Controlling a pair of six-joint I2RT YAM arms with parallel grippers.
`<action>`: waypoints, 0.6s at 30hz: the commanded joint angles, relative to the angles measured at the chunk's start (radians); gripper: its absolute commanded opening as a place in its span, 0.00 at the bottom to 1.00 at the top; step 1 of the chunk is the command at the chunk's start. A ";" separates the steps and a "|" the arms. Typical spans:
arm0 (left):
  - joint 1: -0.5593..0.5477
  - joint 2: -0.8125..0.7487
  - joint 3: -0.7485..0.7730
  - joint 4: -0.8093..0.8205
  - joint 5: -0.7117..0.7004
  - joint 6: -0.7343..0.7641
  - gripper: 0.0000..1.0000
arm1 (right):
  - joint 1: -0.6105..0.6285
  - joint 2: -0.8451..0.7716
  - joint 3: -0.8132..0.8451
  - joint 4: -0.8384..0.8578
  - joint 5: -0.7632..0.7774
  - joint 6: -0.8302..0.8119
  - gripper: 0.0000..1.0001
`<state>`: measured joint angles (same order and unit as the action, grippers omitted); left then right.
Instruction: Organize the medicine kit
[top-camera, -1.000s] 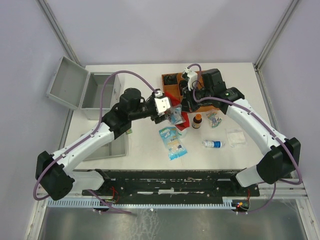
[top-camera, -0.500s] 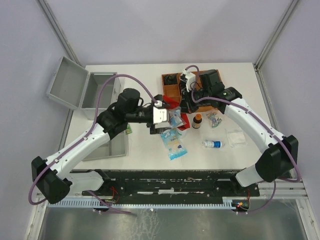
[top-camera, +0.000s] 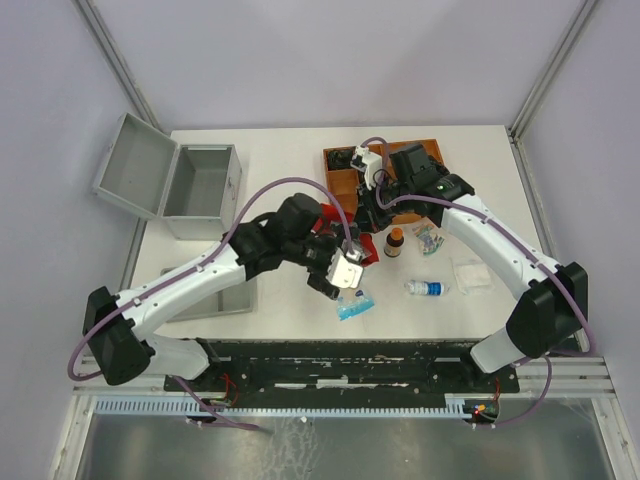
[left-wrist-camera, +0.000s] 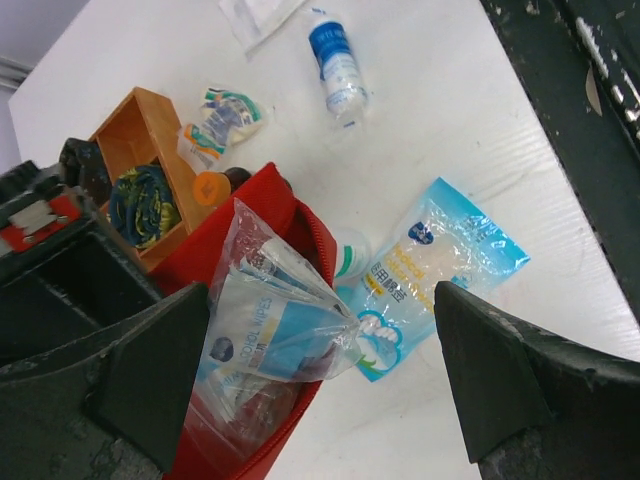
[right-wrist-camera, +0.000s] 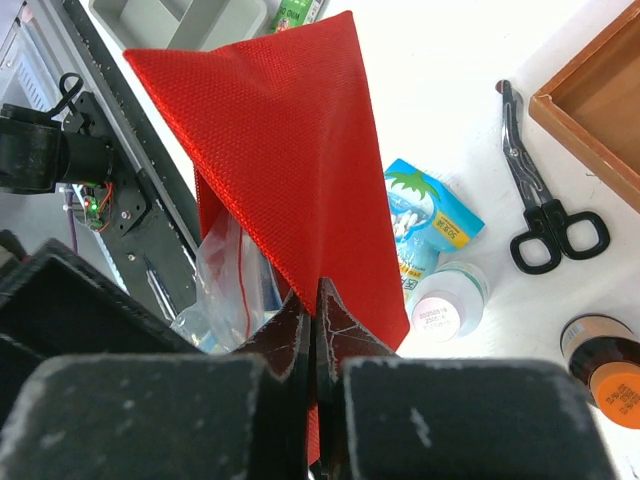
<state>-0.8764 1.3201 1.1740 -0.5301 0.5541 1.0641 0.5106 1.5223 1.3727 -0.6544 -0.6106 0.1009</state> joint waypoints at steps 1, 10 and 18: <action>-0.028 0.011 0.000 -0.027 -0.097 0.129 0.98 | 0.005 -0.010 0.055 0.016 -0.034 -0.006 0.01; -0.041 0.076 0.011 -0.066 -0.258 0.152 0.93 | 0.006 -0.031 0.050 0.010 -0.064 -0.028 0.01; -0.041 0.141 0.020 -0.124 -0.318 0.174 0.92 | 0.005 -0.044 0.044 0.018 -0.115 -0.027 0.01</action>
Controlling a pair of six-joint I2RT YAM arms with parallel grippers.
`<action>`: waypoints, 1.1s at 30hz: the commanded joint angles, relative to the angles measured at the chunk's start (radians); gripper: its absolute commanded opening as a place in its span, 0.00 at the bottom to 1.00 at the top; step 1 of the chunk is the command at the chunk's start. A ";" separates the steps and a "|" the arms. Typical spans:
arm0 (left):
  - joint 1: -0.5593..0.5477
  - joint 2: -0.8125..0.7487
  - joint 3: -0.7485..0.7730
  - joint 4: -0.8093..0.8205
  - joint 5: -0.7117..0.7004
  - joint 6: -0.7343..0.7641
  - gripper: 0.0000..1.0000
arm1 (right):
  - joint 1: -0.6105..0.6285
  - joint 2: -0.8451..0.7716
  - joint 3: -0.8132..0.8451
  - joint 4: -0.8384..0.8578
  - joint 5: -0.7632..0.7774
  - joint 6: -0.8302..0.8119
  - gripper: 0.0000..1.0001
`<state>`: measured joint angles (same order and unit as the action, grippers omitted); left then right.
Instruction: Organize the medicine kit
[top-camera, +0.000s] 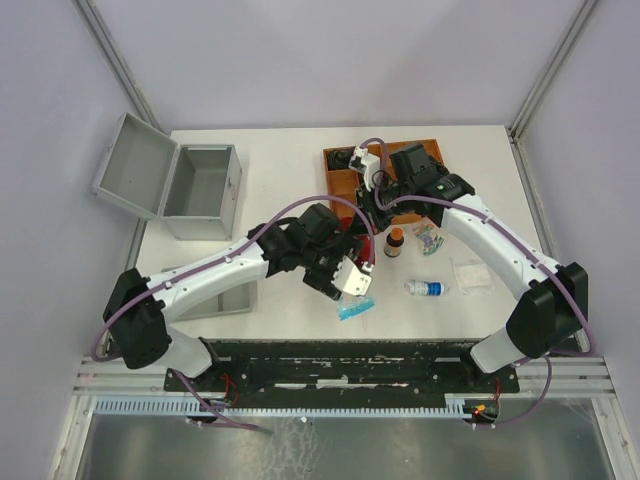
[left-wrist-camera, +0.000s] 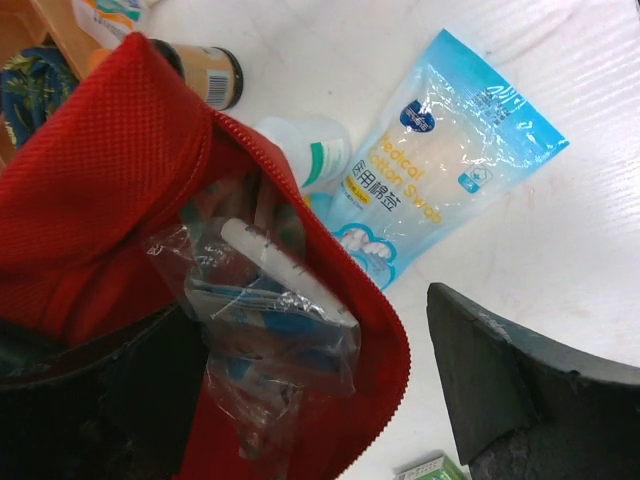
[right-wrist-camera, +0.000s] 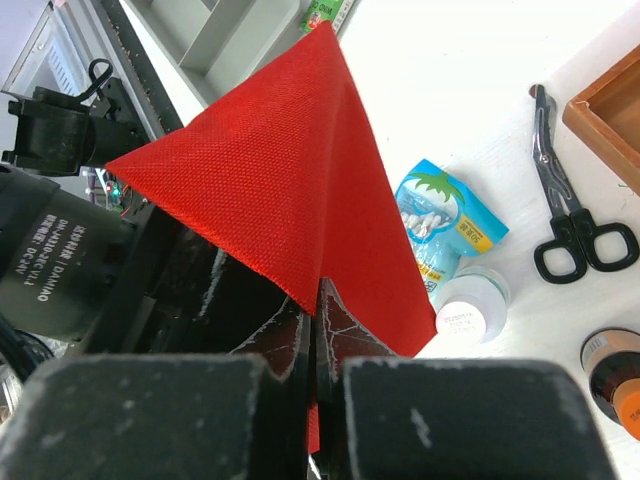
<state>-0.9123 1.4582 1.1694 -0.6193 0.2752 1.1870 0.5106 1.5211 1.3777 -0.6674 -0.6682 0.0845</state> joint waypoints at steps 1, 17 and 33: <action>-0.005 0.003 0.024 -0.033 -0.038 0.051 0.92 | 0.006 -0.043 0.036 0.033 -0.055 -0.009 0.01; -0.003 -0.203 -0.062 0.105 0.102 -0.052 0.99 | 0.003 -0.042 0.004 0.049 -0.005 -0.023 0.01; -0.003 -0.053 -0.069 0.091 0.091 -0.030 0.85 | 0.004 -0.054 0.010 0.057 -0.072 -0.008 0.01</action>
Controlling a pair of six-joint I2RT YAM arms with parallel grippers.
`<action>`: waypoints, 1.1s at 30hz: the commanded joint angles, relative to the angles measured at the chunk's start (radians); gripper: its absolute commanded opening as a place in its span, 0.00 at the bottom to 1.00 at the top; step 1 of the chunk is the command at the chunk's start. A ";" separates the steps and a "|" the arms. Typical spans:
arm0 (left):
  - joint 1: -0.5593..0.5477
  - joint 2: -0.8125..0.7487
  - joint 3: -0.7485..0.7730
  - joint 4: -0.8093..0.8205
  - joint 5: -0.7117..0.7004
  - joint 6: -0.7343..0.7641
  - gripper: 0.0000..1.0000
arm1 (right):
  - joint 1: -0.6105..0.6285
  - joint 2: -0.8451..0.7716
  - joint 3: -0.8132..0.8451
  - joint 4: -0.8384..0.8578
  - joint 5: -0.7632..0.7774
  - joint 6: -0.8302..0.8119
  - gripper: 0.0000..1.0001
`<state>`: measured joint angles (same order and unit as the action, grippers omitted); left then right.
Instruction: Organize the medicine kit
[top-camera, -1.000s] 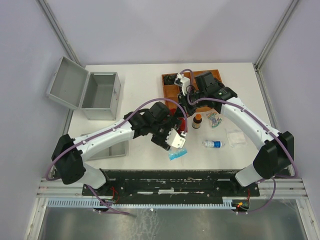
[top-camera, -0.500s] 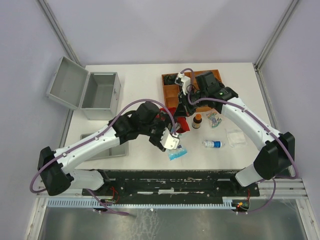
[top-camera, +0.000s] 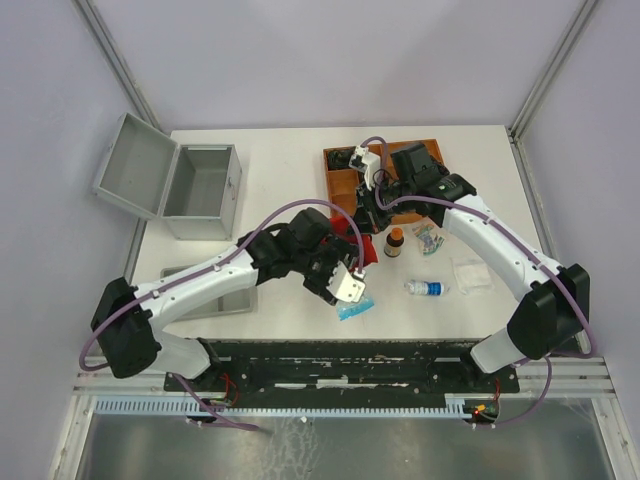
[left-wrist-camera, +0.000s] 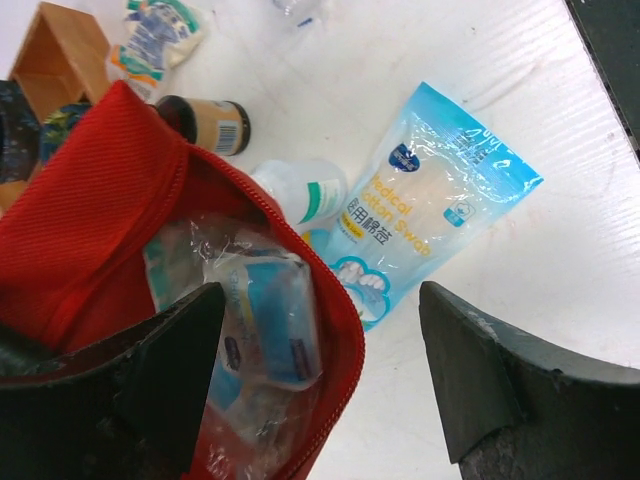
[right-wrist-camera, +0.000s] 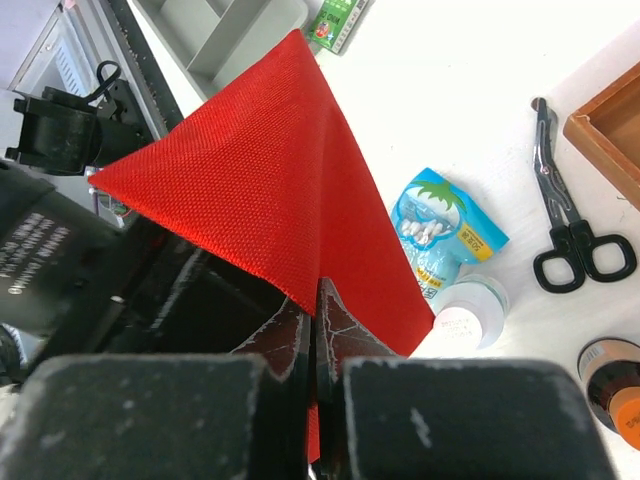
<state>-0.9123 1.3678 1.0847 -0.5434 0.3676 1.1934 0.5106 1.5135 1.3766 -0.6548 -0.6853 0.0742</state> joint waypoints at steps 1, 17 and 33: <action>-0.001 0.054 0.021 0.013 -0.016 -0.038 0.84 | 0.003 -0.051 0.008 0.044 -0.057 0.000 0.01; 0.023 -0.005 0.066 0.024 0.143 -0.093 1.00 | -0.003 -0.047 -0.005 0.031 0.085 -0.048 0.01; 0.106 -0.208 0.092 0.179 0.300 -0.509 1.00 | -0.081 -0.102 0.063 -0.088 0.136 -0.138 0.01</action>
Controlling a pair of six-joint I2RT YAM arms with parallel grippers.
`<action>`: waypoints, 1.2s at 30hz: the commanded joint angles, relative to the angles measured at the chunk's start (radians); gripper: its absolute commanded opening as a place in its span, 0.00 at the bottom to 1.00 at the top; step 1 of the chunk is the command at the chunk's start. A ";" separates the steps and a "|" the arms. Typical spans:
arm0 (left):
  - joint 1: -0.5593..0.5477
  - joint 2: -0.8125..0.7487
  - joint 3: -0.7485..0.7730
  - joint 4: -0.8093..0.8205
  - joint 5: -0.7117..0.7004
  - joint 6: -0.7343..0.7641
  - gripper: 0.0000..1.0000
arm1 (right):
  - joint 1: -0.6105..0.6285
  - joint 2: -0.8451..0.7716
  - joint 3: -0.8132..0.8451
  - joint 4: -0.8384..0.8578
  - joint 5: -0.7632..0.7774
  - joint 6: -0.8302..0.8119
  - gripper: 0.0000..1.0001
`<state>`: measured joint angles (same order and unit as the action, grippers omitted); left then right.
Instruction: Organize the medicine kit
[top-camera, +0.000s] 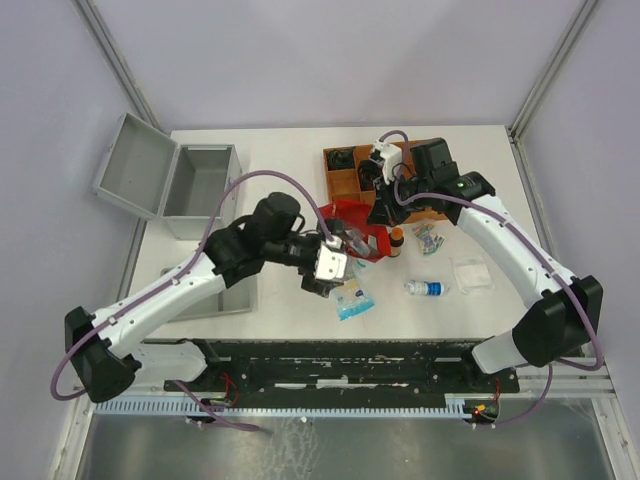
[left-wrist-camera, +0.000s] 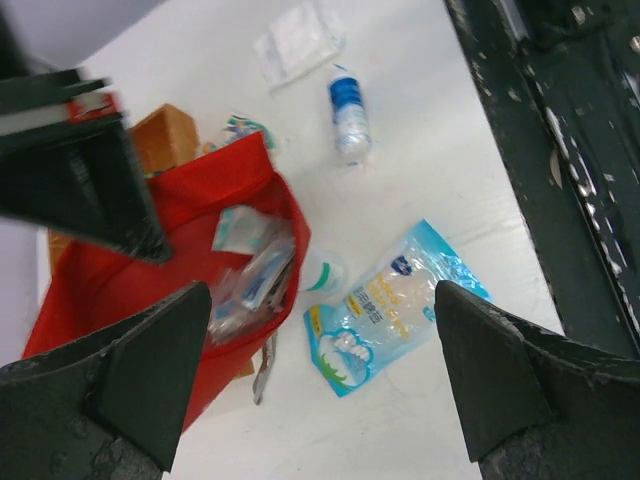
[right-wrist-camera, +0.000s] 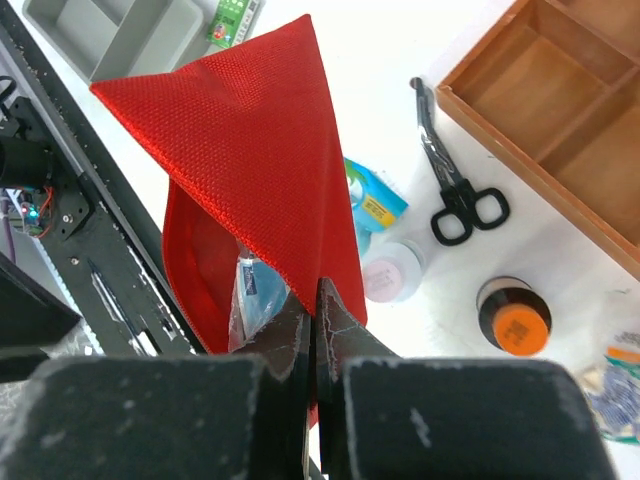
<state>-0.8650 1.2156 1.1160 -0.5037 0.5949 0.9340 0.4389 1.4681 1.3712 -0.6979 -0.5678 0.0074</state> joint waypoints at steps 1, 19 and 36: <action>0.075 -0.068 0.067 0.167 0.065 -0.308 0.99 | -0.009 -0.058 0.077 -0.060 0.025 -0.088 0.01; 0.122 0.072 0.216 0.161 -0.068 -0.562 0.77 | 0.126 0.020 0.222 -0.202 0.009 -0.176 0.01; 0.123 0.142 0.200 0.091 -0.124 -0.450 0.25 | 0.138 0.008 0.216 -0.215 -0.057 -0.172 0.01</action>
<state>-0.7418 1.3537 1.3087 -0.4229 0.4725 0.4446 0.5716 1.4918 1.5520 -0.9268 -0.5838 -0.1692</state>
